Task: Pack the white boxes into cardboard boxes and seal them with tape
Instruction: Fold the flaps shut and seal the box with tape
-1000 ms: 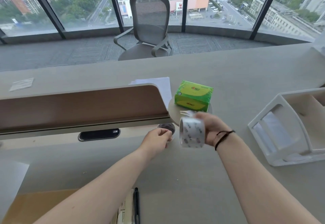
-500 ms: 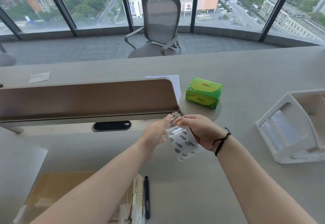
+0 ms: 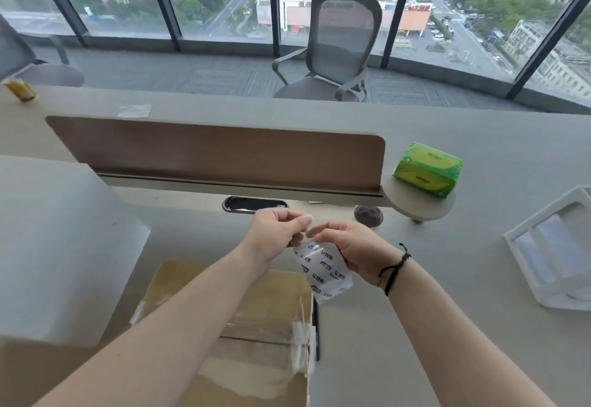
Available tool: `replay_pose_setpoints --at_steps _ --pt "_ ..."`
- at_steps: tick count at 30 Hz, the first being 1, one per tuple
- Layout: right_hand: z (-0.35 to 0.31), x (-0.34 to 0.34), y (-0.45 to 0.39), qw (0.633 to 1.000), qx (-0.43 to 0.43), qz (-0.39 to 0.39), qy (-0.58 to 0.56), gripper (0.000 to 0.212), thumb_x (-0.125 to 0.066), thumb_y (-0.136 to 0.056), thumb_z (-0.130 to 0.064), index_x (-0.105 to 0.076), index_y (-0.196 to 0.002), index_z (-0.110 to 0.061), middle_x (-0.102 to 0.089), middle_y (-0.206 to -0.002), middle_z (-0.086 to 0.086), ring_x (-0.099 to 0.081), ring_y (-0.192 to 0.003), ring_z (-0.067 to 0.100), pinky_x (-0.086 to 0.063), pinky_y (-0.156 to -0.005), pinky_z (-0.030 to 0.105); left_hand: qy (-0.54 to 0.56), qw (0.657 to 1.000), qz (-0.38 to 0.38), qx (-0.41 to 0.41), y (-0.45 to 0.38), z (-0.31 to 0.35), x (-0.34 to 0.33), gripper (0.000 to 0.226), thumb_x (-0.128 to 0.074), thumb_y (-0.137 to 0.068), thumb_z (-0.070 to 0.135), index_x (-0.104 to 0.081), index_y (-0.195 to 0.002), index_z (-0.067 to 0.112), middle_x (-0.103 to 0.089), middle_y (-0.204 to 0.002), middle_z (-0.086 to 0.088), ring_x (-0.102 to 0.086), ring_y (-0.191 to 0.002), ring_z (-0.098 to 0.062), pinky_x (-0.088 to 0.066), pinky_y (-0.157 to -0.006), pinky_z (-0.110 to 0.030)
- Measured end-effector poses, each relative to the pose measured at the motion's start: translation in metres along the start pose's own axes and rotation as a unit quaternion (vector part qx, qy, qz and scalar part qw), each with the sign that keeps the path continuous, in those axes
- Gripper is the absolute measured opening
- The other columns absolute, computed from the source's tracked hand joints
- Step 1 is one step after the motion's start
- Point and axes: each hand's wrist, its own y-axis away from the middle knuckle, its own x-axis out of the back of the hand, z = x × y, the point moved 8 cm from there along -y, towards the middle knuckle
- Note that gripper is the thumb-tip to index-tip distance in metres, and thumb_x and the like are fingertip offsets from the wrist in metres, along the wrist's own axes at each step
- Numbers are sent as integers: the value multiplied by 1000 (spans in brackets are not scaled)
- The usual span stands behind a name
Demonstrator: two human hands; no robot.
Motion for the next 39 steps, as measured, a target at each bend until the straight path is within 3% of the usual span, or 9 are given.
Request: replay_pose_setpoints --at_steps 6,10,16,20,24,30,32,36,39 --pt "-5 -68 4 1000 22 -15 -3 17 -61 -96 -17 -72 -109 -20 -74 -93 3 -68 -80 18 -56 -74 32 -1 1000 24 -11 31 2 67 7 -77 -88 11 -76 -84 5 -68 -69 -5 -59 -57 -12 -57 -63 -23" --pt "6 -112 -3 999 27 -2 38 33 -65 -93 -40 -60 -125 -34 -74 -111 3 -70 -102 22 -54 -93 43 34 998 57 -9 56 -10 116 11 -76 -89 10 -76 -79 6 -65 -62 -3 -57 -54 -12 -55 -59 -22" --pt "7 -178 1 989 107 -12 102 18 -69 -93 -34 -66 -98 -17 -74 -86 0 -67 -74 9 -54 -74 31 140 980 136 41 86 -52 194 12 -78 -86 10 -78 -74 7 -64 -63 -11 -56 -56 -20 -55 -66 -33" --pt "4 -221 -4 972 129 -67 186 37 -74 -88 -38 -54 -64 -17 -49 -59 -9 -40 -55 10 -35 -54 24 219 958 169 75 103 -78 234 16 -76 -87 8 -74 -71 8 -62 -63 -8 -56 -52 -17 -54 -60 -28" --pt "-14 -251 -6 972 158 -80 152 51 -66 -84 -55 -49 -68 -10 -44 -66 4 -38 -61 17 -30 -54 29 308 929 182 96 116 -96 258 8 -70 -91 5 -70 -83 3 -62 -59 -3 -55 -45 -11 -52 -49 -21" --pt "-31 -277 -18 953 149 -13 262 42 -67 -89 -45 -50 -66 -14 -45 -60 3 -45 -53 16 -38 -53 31 328 913 219 100 131 -131 270 7 -70 -91 7 -70 -91 0 -62 -62 -4 -55 -49 -12 -49 -51 -21" --pt "-36 -283 -21 931 133 19 338 44 -65 -85 -50 -47 -62 -17 -46 -57 0 -44 -51 17 -39 -51 30 348 899 244 104 136 -145 269 6 -70 -91 5 -69 -87 1 -60 -62 -6 -53 -49 -12 -50 -51 -21" --pt "-31 -286 -26 830 96 59 546 51 -56 -84 -54 -41 -56 -14 -51 -49 -4 -48 -51 19 -35 -49 27 373 871 302 105 137 -166 294 5 -71 -91 4 -69 -86 2 -58 -59 -2 -51 -45 -11 -53 -55 -24" --pt "-11 -281 -33 874 59 -1 482 59 -64 -81 -59 -36 -51 -16 -41 -37 -8 -39 -41 13 -31 -48 26 340 890 282 109 132 -171 305 4 -73 -90 6 -71 -87 3 -62 -66 -3 -55 -48 -9 -53 -55 -23"
